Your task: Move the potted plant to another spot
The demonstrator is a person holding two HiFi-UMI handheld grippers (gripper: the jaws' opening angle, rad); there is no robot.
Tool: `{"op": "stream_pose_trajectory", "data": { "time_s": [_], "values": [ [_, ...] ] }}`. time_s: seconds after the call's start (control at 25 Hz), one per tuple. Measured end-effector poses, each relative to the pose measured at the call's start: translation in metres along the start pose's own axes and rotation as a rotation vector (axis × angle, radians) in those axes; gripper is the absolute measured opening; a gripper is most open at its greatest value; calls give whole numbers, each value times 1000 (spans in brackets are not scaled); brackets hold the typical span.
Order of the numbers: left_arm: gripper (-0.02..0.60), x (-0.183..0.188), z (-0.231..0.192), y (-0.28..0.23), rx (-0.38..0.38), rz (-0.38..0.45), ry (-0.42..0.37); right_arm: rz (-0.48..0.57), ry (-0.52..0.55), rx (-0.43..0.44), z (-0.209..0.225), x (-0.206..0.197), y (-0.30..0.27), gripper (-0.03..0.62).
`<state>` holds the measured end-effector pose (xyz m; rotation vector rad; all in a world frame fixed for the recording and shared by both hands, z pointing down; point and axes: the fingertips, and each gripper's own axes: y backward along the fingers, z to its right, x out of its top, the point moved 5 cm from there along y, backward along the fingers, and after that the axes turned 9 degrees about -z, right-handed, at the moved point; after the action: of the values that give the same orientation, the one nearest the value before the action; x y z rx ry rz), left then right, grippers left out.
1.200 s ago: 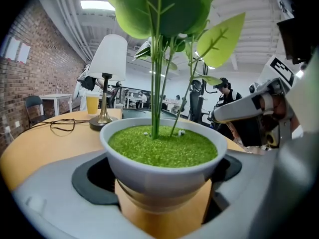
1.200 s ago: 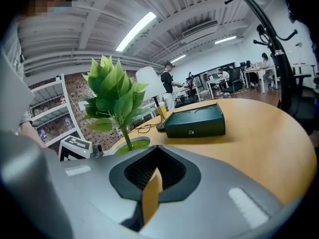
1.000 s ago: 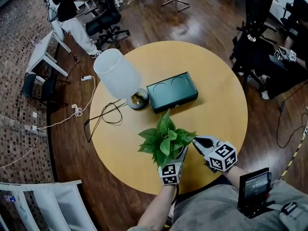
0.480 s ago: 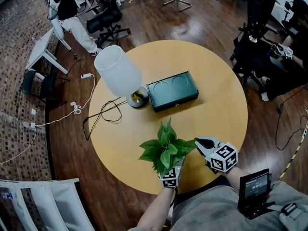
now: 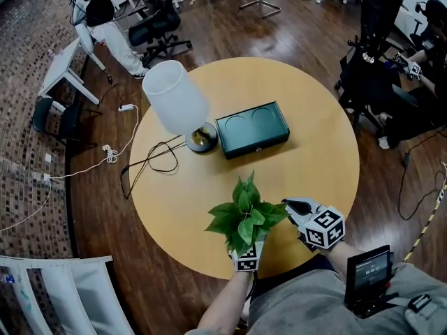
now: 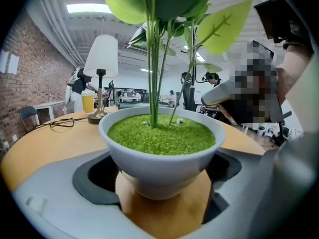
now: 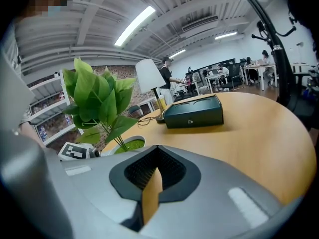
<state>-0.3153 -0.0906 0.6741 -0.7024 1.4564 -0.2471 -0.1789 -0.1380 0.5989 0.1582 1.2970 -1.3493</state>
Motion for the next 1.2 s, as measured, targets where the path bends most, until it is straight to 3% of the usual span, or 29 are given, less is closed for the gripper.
{"op": "stream_pose_trajectory", "data": {
  "time_s": [0.4,0.64,0.84,1.04,1.2],
  "values": [
    [520,-1,6,3,7,24,-3,19,8,-15,4,-6,6,0],
    [498,-15,10,38,34,24,35,14,13,-9,-18,-12,25,0],
    [391,-19,14,61,85,47,81,30,55,38,-23,-12,32,0],
    [223,-23,46,102,94,73,186,35,84,73,-39,-26,70,0],
    [104,-18,73,120,130,127,197,53,101,92,-37,-45,98,0]
  ]
}}
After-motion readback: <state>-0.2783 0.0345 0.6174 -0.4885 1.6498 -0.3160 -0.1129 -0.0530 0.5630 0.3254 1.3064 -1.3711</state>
